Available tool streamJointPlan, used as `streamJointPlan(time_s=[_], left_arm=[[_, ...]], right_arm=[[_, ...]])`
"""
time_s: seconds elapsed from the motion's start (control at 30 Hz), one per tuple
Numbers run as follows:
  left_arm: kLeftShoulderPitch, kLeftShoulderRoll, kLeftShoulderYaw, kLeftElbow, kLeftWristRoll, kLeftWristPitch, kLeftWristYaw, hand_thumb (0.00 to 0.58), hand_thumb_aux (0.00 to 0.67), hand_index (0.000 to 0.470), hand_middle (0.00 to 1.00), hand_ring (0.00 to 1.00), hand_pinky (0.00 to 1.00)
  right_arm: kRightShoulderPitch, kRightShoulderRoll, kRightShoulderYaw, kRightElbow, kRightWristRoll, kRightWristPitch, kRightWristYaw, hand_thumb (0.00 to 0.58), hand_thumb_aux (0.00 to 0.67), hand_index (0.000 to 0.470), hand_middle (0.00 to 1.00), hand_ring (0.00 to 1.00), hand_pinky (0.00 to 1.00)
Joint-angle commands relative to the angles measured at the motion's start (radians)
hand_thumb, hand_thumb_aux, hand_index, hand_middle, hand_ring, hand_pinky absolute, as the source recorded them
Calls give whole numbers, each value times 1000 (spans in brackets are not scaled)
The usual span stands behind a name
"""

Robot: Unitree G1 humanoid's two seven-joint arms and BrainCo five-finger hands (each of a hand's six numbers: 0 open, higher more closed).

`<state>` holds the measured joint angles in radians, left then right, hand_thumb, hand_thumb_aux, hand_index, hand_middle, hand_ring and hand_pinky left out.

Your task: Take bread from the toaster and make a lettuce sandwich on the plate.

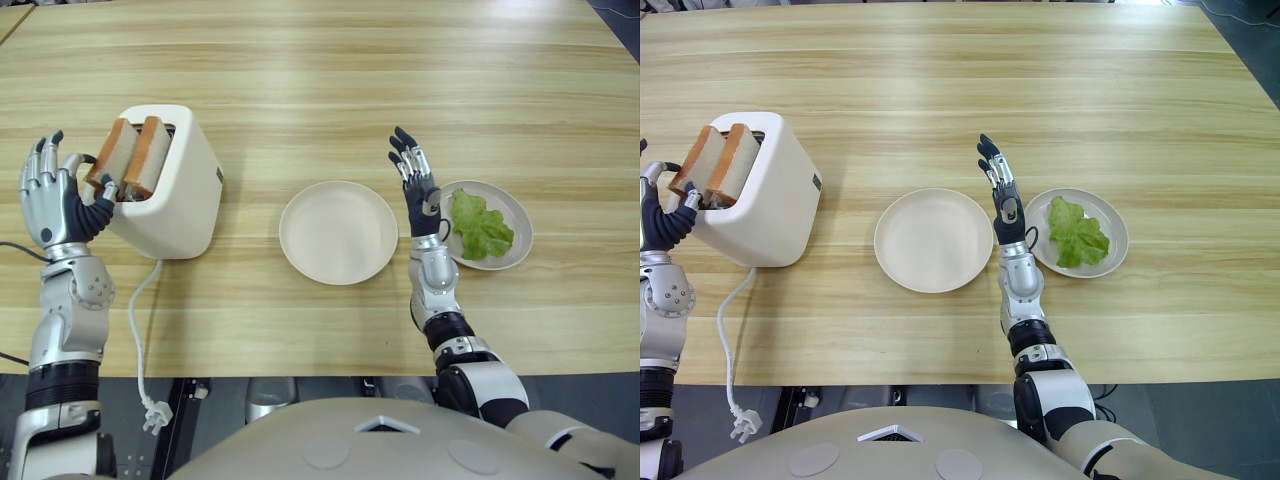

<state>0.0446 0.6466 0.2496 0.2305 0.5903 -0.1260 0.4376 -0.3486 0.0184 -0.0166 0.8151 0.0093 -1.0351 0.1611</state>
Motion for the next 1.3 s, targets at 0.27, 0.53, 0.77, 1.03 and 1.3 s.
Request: streamJointPlan(time_s=[0.27, 0.53, 0.77, 1.03, 1.3], left_arm=[[13, -57, 3, -14, -208, -39, -157, 573, 599, 411, 0, 0, 0], [9, -59, 3, -25, -206, -41, -164, 577, 623, 428, 0, 0, 0], [1, -67, 16, -44, -206, -50, -142, 580, 670, 460, 0, 0, 0], [-71, -66, 112, -216, -236, -37, -119, 580, 670, 460, 1000, 1000, 1000], [-147, -72, 154, -415, -178, -6, -110, 580, 670, 460, 1000, 1000, 1000]], right_arm=[[4, 1, 4, 13, -1, -2, 0, 0, 0, 0, 0, 0, 0], [3, 2, 6, 17, -6, -4, -2, 0, 0, 0, 0, 0, 0], [1, 4, 8, 22, -11, -6, -1, 0, 0, 0, 0, 0, 0], [-9, 3, 4, 44, -13, -12, -3, 0, 0, 0, 0, 0, 0], [-26, 5, 0, 74, -17, -17, -10, 0, 0, 0, 0, 0, 0]])
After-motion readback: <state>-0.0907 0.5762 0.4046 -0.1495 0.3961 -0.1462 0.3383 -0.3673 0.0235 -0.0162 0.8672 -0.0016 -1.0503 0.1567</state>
